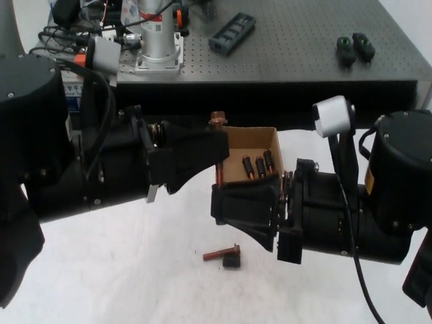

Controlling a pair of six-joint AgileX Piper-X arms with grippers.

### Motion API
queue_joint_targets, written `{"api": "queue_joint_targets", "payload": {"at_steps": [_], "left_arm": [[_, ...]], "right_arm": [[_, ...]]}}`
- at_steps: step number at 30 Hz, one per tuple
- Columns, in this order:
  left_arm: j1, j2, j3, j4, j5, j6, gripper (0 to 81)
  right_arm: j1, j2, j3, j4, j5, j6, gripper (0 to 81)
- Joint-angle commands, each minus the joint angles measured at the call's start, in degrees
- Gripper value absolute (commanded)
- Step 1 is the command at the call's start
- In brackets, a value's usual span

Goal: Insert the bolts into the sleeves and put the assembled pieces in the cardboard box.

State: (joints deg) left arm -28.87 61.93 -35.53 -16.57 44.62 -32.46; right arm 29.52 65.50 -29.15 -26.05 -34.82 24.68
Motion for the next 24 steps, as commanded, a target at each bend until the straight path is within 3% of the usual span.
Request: {"api": "queue_joint_targets", "payload": {"at_steps": [1,6,7,11,12,16,20,24], "left_arm": [[-0.02,-0.16,-0.32,-0.25,3.44,1.23,0.7],[-0.02,-0.16,-0.32,-0.25,6.19,1.23,3.9],[-0.02,-0.16,-0.32,-0.25,6.19,1.23,9.8],[-0.02,-0.16,-0.32,-0.25,4.86,1.68,45.9],[-0.02,-0.16,-0.32,-0.25,4.29,1.68,49.9],[-0.02,-0.16,-0.32,-0.14,-0.39,2.93,48.8],[0.18,-0.16,-0.32,1.89,-4.14,7.2,48.6],[0.18,0.18,-0.32,11.05,-8.94,13.35,48.6]], "right_arm": [[-0.18,-1.05,-0.92,-3.52,-0.48,-0.27,2.0],[-0.18,-0.92,-0.92,-5.72,-0.48,-0.27,2.0],[-0.18,-0.92,-0.92,-5.72,-0.48,-0.27,2.0],[-0.18,-0.92,-0.92,-5.71,2.2,-0.58,2.0],[-0.18,-0.92,-0.92,-6.12,3.46,-1.71,2.0],[-2.35,-0.92,-1.02,-6.86,9.41,-5.55,2.0],[-8.82,-0.09,-2.85,-1.78,16.28,-10.28,2.0],[-14.55,8.5,-11.18,7.81,21.17,-16.24,2.0]]}}
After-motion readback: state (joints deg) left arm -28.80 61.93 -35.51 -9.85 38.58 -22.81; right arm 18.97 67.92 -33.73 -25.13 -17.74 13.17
